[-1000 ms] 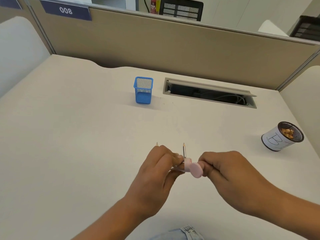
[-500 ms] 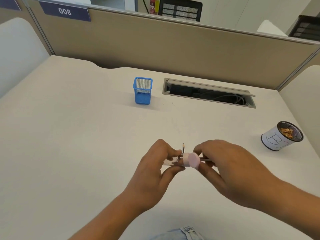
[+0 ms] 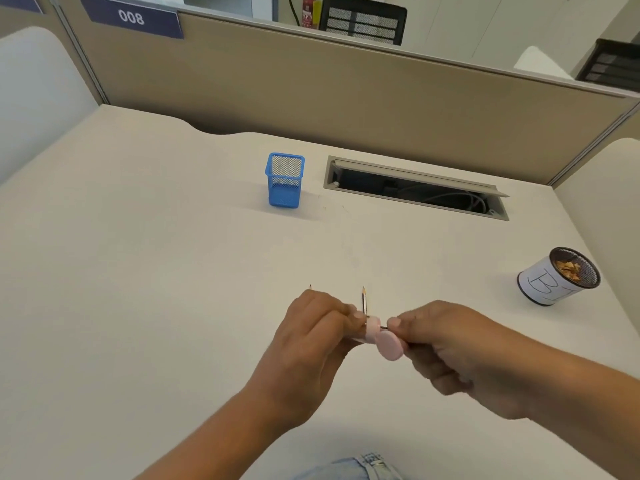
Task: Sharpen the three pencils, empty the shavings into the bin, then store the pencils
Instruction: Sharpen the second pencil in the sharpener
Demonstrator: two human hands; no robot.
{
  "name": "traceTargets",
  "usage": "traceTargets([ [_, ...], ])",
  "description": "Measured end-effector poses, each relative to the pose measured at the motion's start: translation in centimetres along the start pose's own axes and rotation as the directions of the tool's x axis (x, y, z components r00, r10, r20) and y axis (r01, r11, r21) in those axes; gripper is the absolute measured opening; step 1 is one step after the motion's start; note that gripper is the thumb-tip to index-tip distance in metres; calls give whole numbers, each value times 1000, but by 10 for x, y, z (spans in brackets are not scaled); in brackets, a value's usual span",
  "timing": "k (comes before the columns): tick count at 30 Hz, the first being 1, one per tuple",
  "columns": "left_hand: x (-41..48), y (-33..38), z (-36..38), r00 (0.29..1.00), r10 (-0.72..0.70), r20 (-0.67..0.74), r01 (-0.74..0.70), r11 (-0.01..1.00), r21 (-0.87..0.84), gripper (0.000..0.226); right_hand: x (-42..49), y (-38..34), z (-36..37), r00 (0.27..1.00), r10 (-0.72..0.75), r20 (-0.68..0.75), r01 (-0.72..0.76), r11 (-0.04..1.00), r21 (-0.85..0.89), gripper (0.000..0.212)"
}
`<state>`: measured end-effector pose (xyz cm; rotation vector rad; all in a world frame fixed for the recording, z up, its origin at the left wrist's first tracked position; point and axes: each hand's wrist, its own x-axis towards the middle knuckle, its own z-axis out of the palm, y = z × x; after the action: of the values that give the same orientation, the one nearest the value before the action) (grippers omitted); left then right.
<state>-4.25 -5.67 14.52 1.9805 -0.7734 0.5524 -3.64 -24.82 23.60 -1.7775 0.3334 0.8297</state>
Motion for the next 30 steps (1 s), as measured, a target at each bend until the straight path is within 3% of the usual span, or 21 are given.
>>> traceTargets([
  [2, -1, -1, -2, 993, -116, 6, 116, 991, -69, 14, 1, 1, 1, 987, -159, -35, 143, 949, -282, 48],
  [3, -1, -1, -3, 985, -173, 16, 174, 979, -106, 17, 1, 2, 1, 956, -290, -43, 231, 835, -500, 45],
  [5, 0, -1, -5, 963, -266, 38, 269, 949, -163, 21, -1, 3, 0, 849, -528, 20, 316, 477, -820, 40],
  [8, -1, 1, -7, 923, -379, 61, 382, 887, -260, 20, -3, 5, -3, 636, -741, 216, 338, 15, -941, 30],
  [9, -2, 2, -7, 910, -408, 69, 409, 863, -298, 20, -1, 7, -3, 553, -790, 265, 336, -80, -938, 27],
  [11, -2, 4, -6, 892, -444, 83, 442, 821, -361, 21, 2, 10, -2, 444, -852, 278, 310, -145, -940, 26],
  [13, -1, 4, -5, 898, -434, 77, 430, 825, -368, 21, 3, 12, 1, 422, -871, 250, 303, -124, -945, 27],
  [15, -1, 3, -2, 921, -387, 48, 381, 867, -322, 20, 0, 15, 5, 510, -846, 157, 348, 36, -937, 28],
  [18, -8, -3, 5, 974, -226, -34, 214, 954, -208, 19, 2, 17, 13, 790, -610, -56, 326, 495, -805, 32],
  [20, -15, -9, 10, 994, -84, -72, 78, 993, -85, 14, 6, 17, 12, 948, -282, -146, 200, 888, -414, 42],
  [21, -19, -12, 12, 997, -4, -76, 3, 1000, -7, 10, 9, 16, 11, 994, -54, -96, 42, 991, -127, 46],
  [22, -24, -15, 12, 995, 67, -70, -63, 996, 64, 7, 11, 15, 9, 991, 131, 8, -131, 986, 106, 46],
  [23, -27, -18, 13, 992, 110, -58, -103, 988, 111, 7, 12, 15, 8, 967, 234, 98, -251, 941, 227, 43],
  [25, -32, -21, 14, 994, 110, -22, -106, 987, 119, 7, 14, 19, 7, 948, 268, 171, -299, 935, 194, 41],
  [28, -36, -17, 15, 998, -69, -10, 69, 998, -9, 3, 15, 22, 8, 998, -16, 62, 28, 982, -185, 45],
  [29, -36, -16, 16, 987, -157, -24, 155, 986, -67, 8, 14, 23, 7, 985, -175, 14, 167, 909, -382, 40],
  [30, -36, -16, 15, 971, -236, -35, 230, 965, -124, 16, 14, 24, 6, 935, -353, 10, 294, 762, -577, 35],
])
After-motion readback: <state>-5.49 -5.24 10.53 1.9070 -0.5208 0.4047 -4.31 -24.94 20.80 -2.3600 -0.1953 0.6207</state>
